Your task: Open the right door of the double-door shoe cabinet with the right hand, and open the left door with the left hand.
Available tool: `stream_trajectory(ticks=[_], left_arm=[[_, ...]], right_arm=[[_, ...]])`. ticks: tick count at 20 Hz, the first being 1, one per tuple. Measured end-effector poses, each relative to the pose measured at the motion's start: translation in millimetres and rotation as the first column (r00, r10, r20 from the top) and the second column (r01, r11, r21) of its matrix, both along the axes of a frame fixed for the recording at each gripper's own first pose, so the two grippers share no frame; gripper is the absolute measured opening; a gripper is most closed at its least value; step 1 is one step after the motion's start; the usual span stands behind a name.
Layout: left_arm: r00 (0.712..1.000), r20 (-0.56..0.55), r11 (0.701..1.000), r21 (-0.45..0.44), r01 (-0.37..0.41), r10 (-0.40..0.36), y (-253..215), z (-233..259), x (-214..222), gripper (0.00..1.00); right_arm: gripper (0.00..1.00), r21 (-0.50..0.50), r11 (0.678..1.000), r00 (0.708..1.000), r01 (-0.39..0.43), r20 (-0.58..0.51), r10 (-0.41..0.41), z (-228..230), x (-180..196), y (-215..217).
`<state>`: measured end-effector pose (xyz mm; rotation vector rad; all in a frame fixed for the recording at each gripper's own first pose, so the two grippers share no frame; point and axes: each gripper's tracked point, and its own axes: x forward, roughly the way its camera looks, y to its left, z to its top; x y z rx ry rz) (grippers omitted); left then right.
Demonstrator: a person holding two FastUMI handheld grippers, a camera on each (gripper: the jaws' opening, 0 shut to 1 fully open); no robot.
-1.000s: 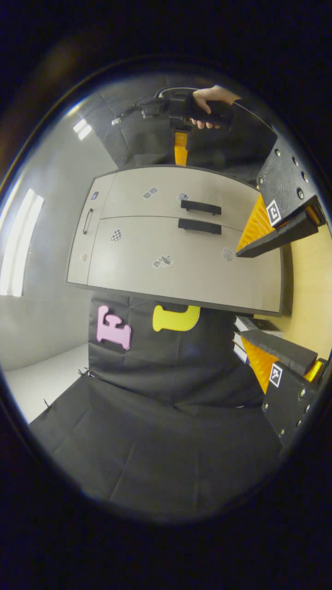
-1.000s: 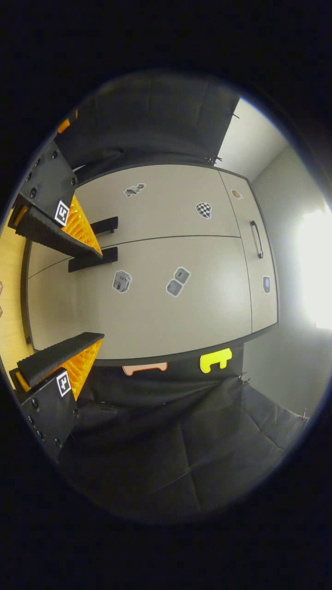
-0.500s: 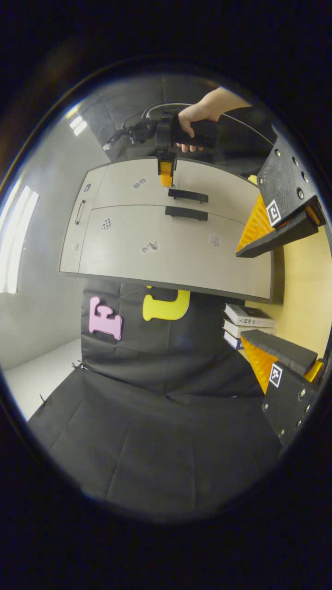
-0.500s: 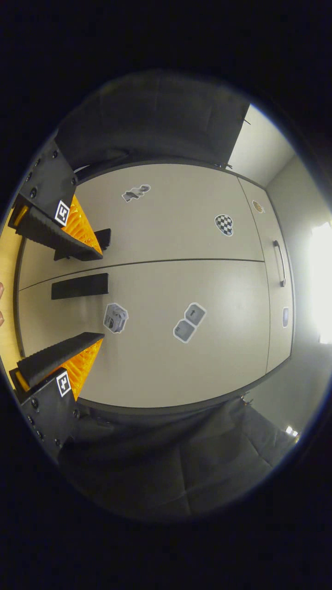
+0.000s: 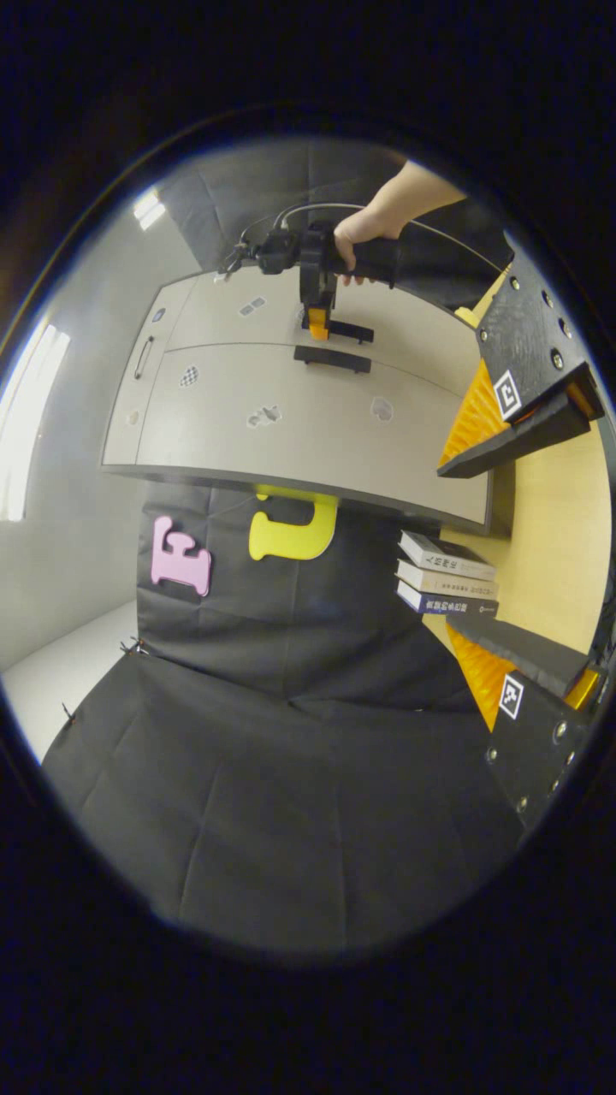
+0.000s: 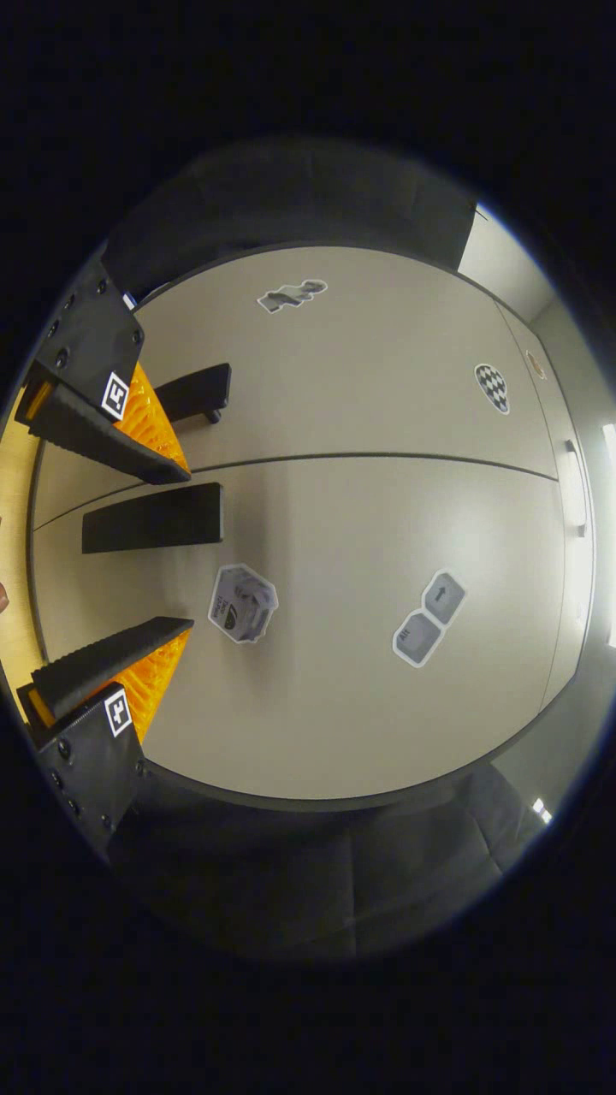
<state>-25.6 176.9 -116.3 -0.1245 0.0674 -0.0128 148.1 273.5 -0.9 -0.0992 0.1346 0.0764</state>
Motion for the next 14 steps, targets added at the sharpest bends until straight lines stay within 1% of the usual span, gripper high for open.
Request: stream_trajectory(ticks=[2, 3, 4, 5, 6, 7, 8, 9, 11, 12, 13, 14], left_arm=[[1.000, 0.013, 1.000, -0.002, -0.028, 0.028, 11, 3, 1, 0.91], [0.999, 0.019, 0.999, -0.005, -0.039, 0.040, 16, 5, 1, 0.91], [0.999, 0.022, 0.999, -0.008, -0.048, 0.048, 19, 4, 0, 0.91], [0.998, 0.023, 0.998, -0.011, -0.054, 0.054, 22, 5, -2, 0.91], [0.998, 0.024, 0.998, -0.011, -0.056, 0.056, 23, 4, -3, 0.91], [0.998, 0.024, 0.998, -0.008, -0.058, 0.058, 24, 4, -4, 0.92], [0.998, 0.022, 0.998, -0.003, -0.059, 0.060, 25, 1, -6, 0.92], [0.998, 0.018, 0.998, 0.004, -0.061, 0.061, 25, -1, -7, 0.92], [0.998, 0.005, 0.998, 0.012, -0.068, 0.067, 27, -6, -8, 0.92], [0.998, 0.001, 0.998, 0.006, -0.063, 0.063, 24, -8, -8, 0.92], [0.998, -0.004, 0.998, -0.003, -0.055, 0.055, 20, -8, -7, 0.92], [0.999, -0.009, 0.999, -0.008, -0.046, 0.046, 16, -10, -6, 0.92]], right_arm=[[0.85, -0.005, 1.000, 1.000, -0.010, -0.023, 0.010, -5, 7, 5], [0.76, -0.011, 1.000, 0.999, -0.016, -0.034, 0.016, -7, 8, 8], [0.63, -0.024, 1.000, 0.999, -0.020, -0.046, 0.019, -11, 10, 10], [0.65, -0.035, 0.999, 0.998, -0.028, -0.066, 0.026, -16, 11, 12], [0.60, -0.021, 0.999, 0.997, -0.043, -0.065, 0.041, -15, 10, 17], [0.46, -0.008, 0.999, 0.997, -0.041, -0.060, 0.041, -16, 10, 20], [0.34, -0.014, 0.999, 0.998, -0.047, -0.053, 0.046, -16, 9, 18], [0.36, -0.013, 0.998, 0.997, -0.055, -0.047, 0.055, -14, 8, 17], [0.20, -0.025, 0.995, 0.995, -0.094, -0.037, 0.093, -15, 10, 18], [0.09, -0.038, 0.992, 0.992, -0.120, -0.050, 0.118, -17, 11, 19], [0.10, -0.054, 0.989, 0.987, -0.139, -0.086, 0.134, -17, 7, 18], [0.07, -0.061, 0.987, 0.984, -0.150, -0.105, 0.143, -19, 8, 19]])
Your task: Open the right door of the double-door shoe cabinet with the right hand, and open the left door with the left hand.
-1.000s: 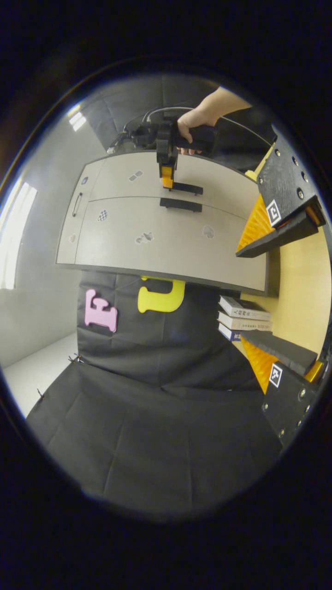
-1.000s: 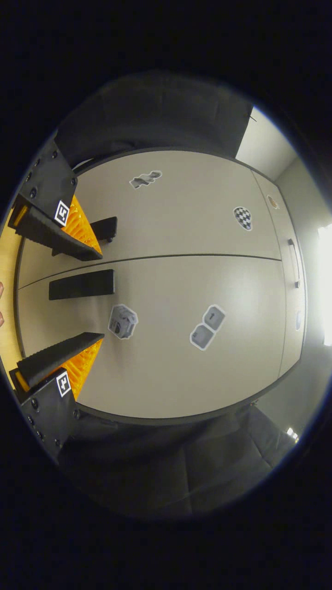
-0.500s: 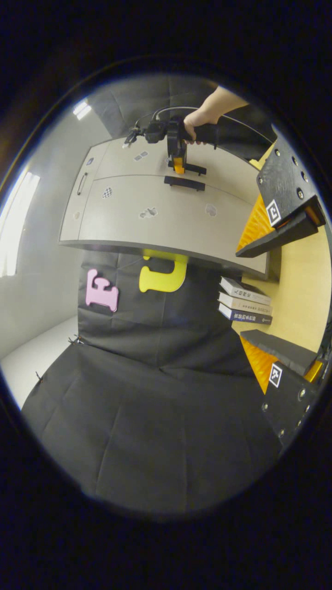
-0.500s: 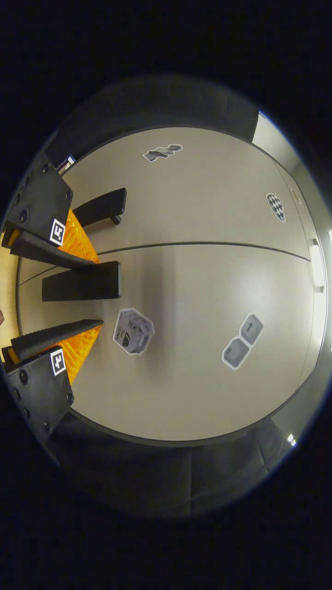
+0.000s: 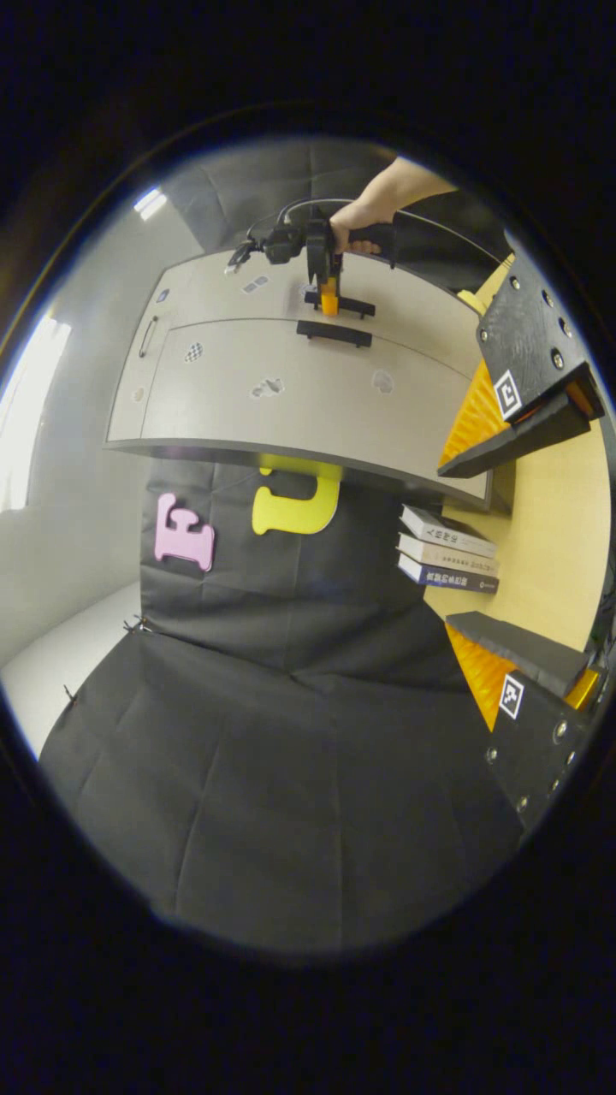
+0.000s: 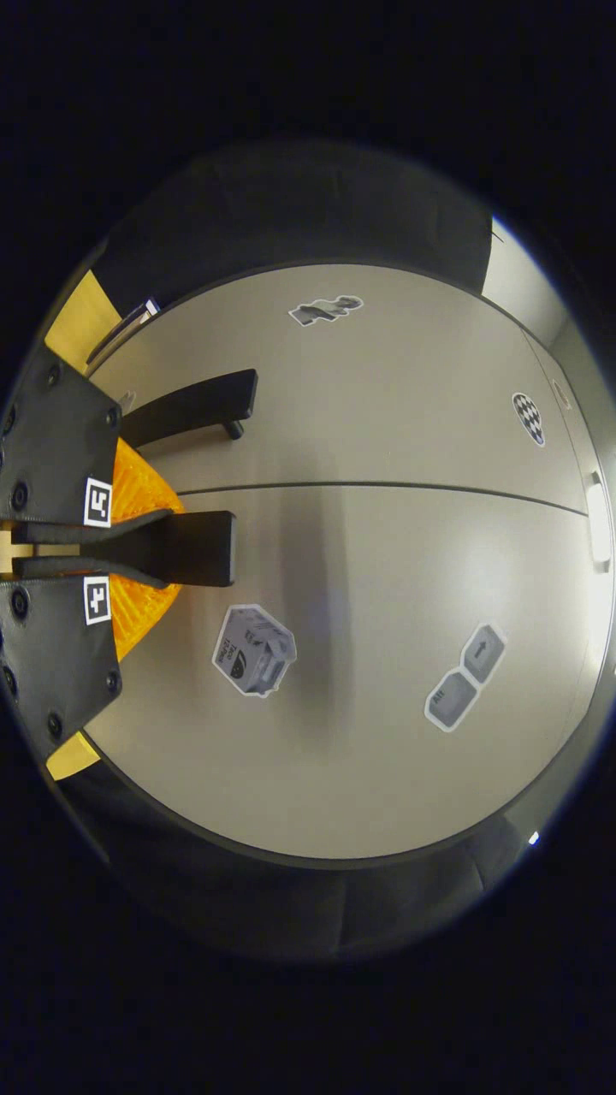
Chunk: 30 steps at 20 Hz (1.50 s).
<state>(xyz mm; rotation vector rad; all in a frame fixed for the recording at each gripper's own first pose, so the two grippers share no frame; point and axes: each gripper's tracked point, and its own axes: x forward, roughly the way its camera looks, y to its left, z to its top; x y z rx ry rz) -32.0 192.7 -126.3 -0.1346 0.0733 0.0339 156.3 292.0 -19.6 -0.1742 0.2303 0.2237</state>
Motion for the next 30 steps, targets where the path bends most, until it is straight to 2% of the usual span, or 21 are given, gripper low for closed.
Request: stream_trajectory(ticks=[1, 4, 5, 6, 9, 11, 12, 14, 15, 17, 19, 20, 22, 27, 30], left_arm=[[1.000, -0.002, 1.000, 0.001, 0.006, -0.006, -3, 0, 1, 0.92], [1.000, 0.003, 0.999, 0.022, 0.027, -0.027, -15, 3, 3, 0.91], [0.999, 0.006, 0.999, 0.028, 0.035, -0.035, -20, 3, 3, 0.92], [0.999, 0.007, 0.999, 0.035, 0.042, -0.042, -24, 3, 4, 0.92], [0.997, -0.018, 0.996, 0.039, 0.074, -0.073, -37, -3, 8, 0.92], [0.993, -0.028, 0.993, 0.042, 0.112, -0.111, -50, -3, 12, 0.92], [0.992, -0.028, 0.991, 0.052, 0.125, -0.124, -54, -2, 13, 0.92], [0.993, -0.033, 0.990, 0.076, 0.115, -0.113, -56, -2, 16, 0.92], [0.994, -0.032, 0.991, 0.086, 0.104, -0.101, -58, 1, 17, 0.92], [0.997, -0.026, 0.992, 0.098, 0.081, -0.079, -66, 7, 17, 0.92], [0.998, -0.022, 0.994, 0.089, 0.067, -0.065, -82, 13, 14, 0.92], [0.998, -0.022, 0.995, 0.081, 0.059, -0.057, -91, 16, 11, 0.92], [0.999, -0.014, 0.996, 0.071, 0.045, -0.045, -112, 24, 3, 0.92], [1.000, -0.006, 0.994, 0.110, 0.016, -0.015, -154, 28, -14, 0.92], [1.000, 0.006, 0.999, 0.050, 0.021, -0.022, -185, 32, -27, 0.92]], right_arm=[[0.04, 0.005, 1.000, 1.000, -0.005, 0.002, 0.005, 1, -1, 0], [0.04, 0.022, 1.000, 1.000, -0.004, 0.009, 0.004, 1, -4, -1], [0.07, 0.018, 1.000, 1.000, -0.005, 0.017, 0.004, 1, -7, -1], [0.03, 0.017, 1.000, 1.000, -0.011, 0.021, 0.010, 1, -9, -1], [0.07, 0.043, 0.999, 0.999, -0.034, 0.006, 0.034, 2, -19, -3], [0.04, 0.044, 0.998, 0.999, -0.047, 0.005, 0.047, 3, -31, -6], [0.07, 0.046, 0.998, 0.999, -0.053, 0.008, 0.053, 3, -35, -8], [0.07, 0.067, 0.995, 0.997, -0.073, 0.011, 0.073, 5, -51, -15], [0.04, 0.076, 0.993, 0.996, -0.093, 0.006, 0.092, 6, -58, -18], [0.07, 0.083, 0.988, 0.991, -0.131, -0.002, 0.131, 7, -67, -23], [0.07, 0.088, 0.983, 0.987, -0.161, -0.003, 0.162, 8, -77, -29], [0.04, 0.089, 0.981, 0.985, -0.172, -0.008, 0.174, 9, -83, -33], [0.07, 0.077, 0.979, 0.981, -0.189, -0.016, 0.191, 9, -90, -38], [0.07, 0.099, 0.958, 0.962, -0.269, -0.022, 0.273, 16, -121, -70], [0.07, 0.114, 0.948, 0.954, -0.296, -0.009, 0.299, 20, -136, -93]])
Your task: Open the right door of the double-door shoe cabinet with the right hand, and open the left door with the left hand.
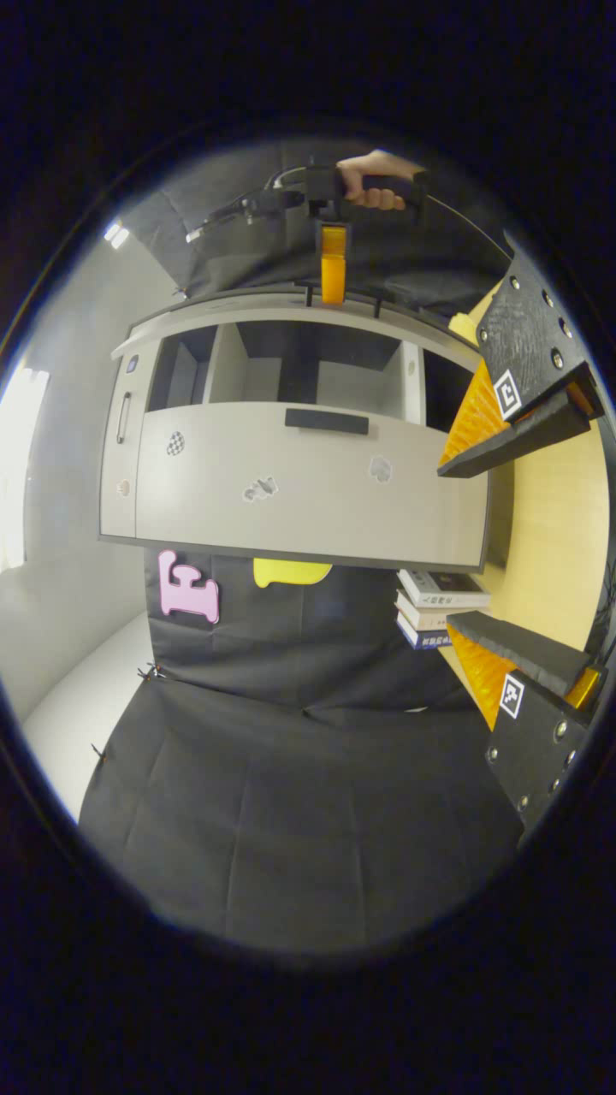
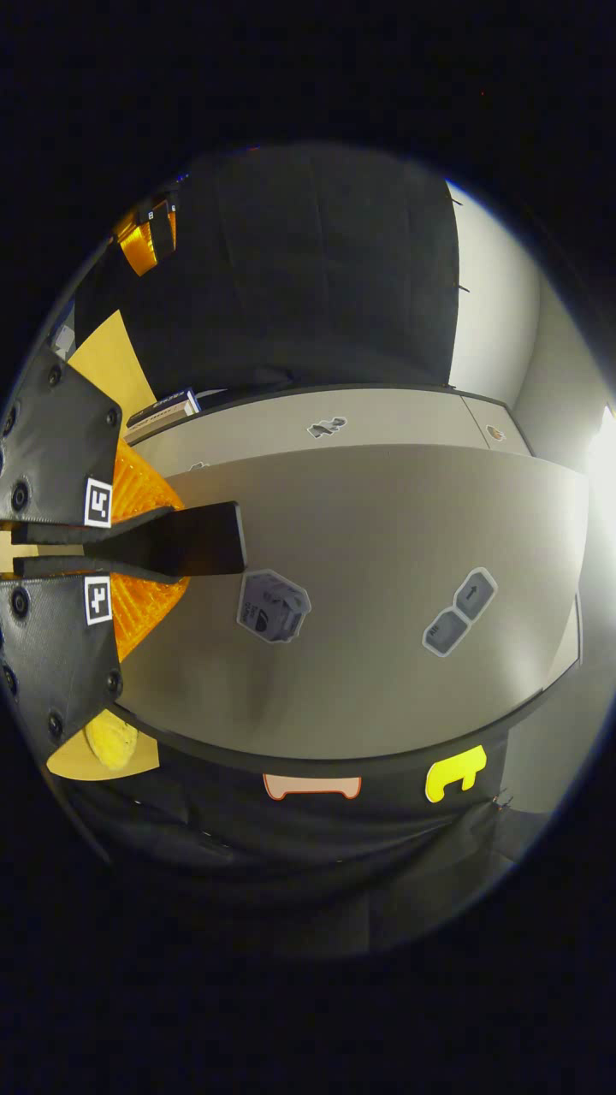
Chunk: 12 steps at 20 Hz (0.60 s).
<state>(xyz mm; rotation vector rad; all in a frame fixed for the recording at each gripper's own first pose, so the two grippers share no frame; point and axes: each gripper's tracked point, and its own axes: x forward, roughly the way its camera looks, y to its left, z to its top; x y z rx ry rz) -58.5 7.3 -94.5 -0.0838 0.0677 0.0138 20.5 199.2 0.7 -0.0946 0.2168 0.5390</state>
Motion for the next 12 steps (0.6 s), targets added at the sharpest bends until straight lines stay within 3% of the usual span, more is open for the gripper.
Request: stream_trajectory(ticks=[2, 8, 12], left_arm=[[1.000, 0.019, 0.999, -0.041, 0.001, 0.000, -16, 7, -12, 0.92], [0.999, 0.033, 0.999, -0.018, -0.030, 0.030, -48, 9, -41, 0.92], [1.000, 0.019, 1.000, -0.026, -0.013, 0.013, -70, 3, -56, 0.92]], right_arm=[[0.07, 0.016, 1.000, 1.000, -0.007, -0.001, 0.007, 3, -8, -17], [0.02, 0.014, 1.000, 1.000, -0.027, -0.015, 0.028, 4, -7, -42], [0.06, 0.030, 1.000, 1.000, 0.007, -0.023, -0.006, 7, -9, -60]])
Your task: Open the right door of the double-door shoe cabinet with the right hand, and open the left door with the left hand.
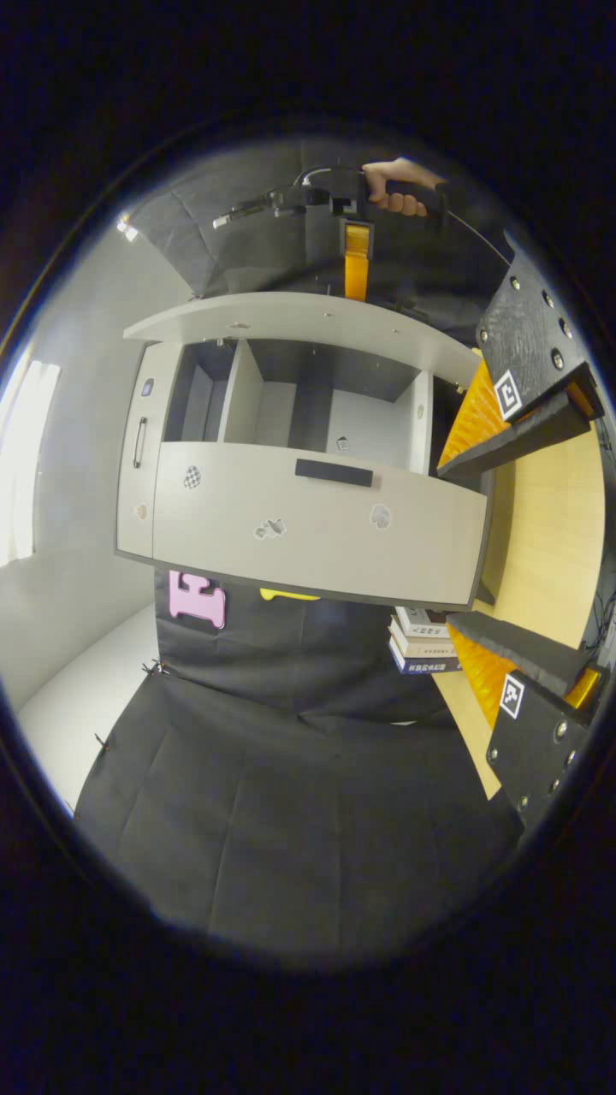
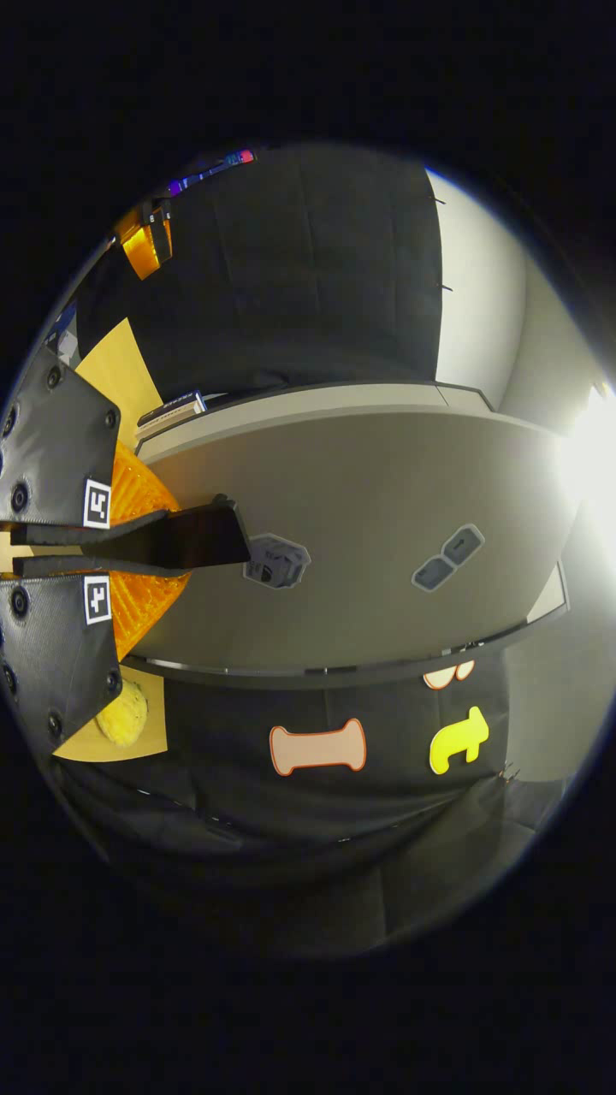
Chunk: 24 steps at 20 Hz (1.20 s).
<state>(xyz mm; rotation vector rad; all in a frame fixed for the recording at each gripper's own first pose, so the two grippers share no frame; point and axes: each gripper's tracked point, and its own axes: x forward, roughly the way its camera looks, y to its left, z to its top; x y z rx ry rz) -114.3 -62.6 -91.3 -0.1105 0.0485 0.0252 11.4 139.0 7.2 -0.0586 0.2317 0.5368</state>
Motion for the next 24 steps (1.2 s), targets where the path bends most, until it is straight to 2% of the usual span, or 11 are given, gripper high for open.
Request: stream_trajectory(ticks=[5, 10, 12, 13, 15, 16, 18, 19, 22, 23, 24], left_arm=[[1.000, -0.008, 1.000, 0.016, 0.007, -0.007, -8, 1, -9, 0.92], [0.999, -0.031, 1.000, -0.004, 0.011, -0.011, -13, -6, -9, 0.92], [0.999, -0.037, 0.999, -0.040, 0.017, -0.019, -17, -8, -7, 0.92], [0.999, -0.044, 0.999, -0.047, 0.018, -0.020, -17, -9, -6, 0.92], [0.998, -0.059, 0.999, -0.037, 0.022, -0.024, -14, -7, -4, 0.92], [0.998, -0.058, 0.999, -0.027, 0.026, -0.028, -11, -4, -4, 0.91], [0.998, -0.048, 1.000, -0.006, 0.026, -0.027, 2, 2, -3, 0.91], [0.999, -0.043, 1.000, 0.006, 0.021, -0.021, 12, 5, -3, 0.91], [1.000, -0.028, 1.000, 0.028, 0.002, -0.001, 47, 6, 3, 0.91], [1.000, -0.026, 1.000, 0.027, -0.004, 0.005, 59, 5, 7, 0.91], [1.000, -0.024, 1.000, 0.022, -0.011, 0.012, 70, 4, 12, 0.91]], right_arm=[[0.06, -0.027, 0.999, 0.999, 0.031, 0.018, -0.030, 3, 1, -17], [0.02, -0.001, 0.993, 0.992, 0.118, 0.038, -0.118, 12, 10, -59], [0.05, 0.010, 0.989, 0.988, 0.150, 0.029, -0.150, 12, 15, -74], [0.05, 0.040, 0.990, 0.991, 0.132, 0.001, -0.132, 12, 15, -71], [0.05, 0.061, 0.987, 0.989, 0.147, -0.009, -0.147, 11, 15, -70], [0.10, 0.055, 0.986, 0.987, 0.159, 0.005, -0.159, 11, 15, -72], [0.05, 0.044, 0.981, 0.981, 0.191, 0.022, -0.193, 12, 17, -75], [0.10, 0.033, 0.977, 0.978, 0.209, 0.020, -0.209, 12, 16, -76], [0.05, -0.029, 0.966, 0.966, 0.256, 0.047, -0.255, 11, 16, -80], [0.09, -0.040, 0.962, 0.962, 0.271, 0.043, -0.270, 10, 14, -79], [0.01, -0.050, 0.956, 0.957, 0.289, 0.040, -0.287, 10, 13, -80]])
